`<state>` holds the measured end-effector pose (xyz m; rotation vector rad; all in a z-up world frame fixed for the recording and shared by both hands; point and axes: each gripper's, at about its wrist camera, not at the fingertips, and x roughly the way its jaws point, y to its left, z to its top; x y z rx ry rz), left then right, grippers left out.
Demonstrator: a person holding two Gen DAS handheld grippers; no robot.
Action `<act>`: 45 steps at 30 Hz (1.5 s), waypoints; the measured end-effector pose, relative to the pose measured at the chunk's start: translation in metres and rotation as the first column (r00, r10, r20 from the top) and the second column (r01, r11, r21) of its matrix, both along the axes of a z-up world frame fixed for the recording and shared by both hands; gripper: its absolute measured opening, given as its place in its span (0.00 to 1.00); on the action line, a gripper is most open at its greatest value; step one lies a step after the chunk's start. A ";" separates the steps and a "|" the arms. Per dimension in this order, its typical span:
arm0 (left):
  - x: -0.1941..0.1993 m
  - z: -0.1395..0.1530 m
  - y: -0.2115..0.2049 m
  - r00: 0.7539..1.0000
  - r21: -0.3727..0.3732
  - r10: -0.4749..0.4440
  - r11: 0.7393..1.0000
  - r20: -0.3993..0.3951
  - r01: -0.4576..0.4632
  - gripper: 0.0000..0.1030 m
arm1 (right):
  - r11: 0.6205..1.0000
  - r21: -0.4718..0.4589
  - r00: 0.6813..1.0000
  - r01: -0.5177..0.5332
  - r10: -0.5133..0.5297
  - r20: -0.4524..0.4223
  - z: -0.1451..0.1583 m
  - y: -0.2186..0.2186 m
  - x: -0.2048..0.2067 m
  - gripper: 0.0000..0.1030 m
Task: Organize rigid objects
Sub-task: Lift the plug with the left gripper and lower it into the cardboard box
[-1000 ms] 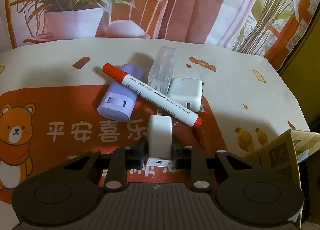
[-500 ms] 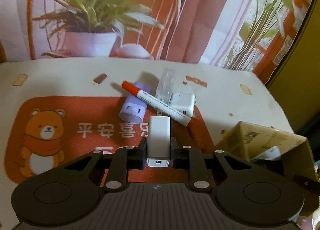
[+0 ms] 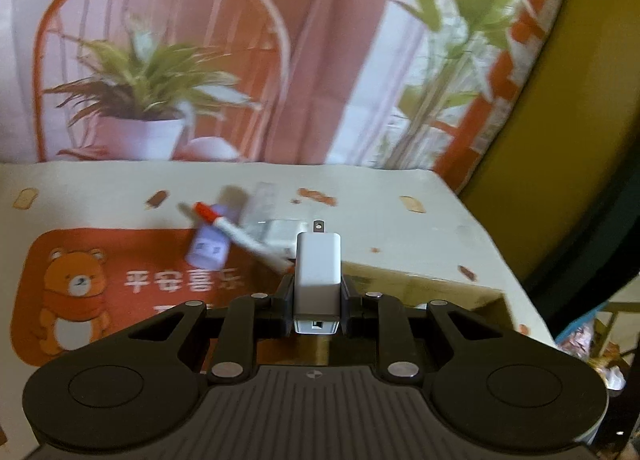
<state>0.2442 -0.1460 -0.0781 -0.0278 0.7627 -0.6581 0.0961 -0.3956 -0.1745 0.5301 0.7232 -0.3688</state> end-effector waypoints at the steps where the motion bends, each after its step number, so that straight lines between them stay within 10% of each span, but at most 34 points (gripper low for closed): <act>1: -0.004 0.000 -0.005 1.000 0.003 -0.012 1.000 0.001 0.012 0.23 | 1.000 -0.001 1.000 -0.004 0.004 0.000 0.000 0.001 0.000 0.18; 18: -0.019 -0.054 -0.089 0.968 0.037 -0.196 0.978 -0.155 0.204 0.23 | 1.000 -0.015 1.000 -0.026 0.026 0.003 0.001 0.003 -0.001 0.18; 45: -0.016 -0.090 -0.132 0.930 0.074 -0.247 0.958 -0.271 0.276 0.23 | 0.999 -0.012 0.999 -0.033 0.033 0.000 0.002 0.004 -0.001 0.18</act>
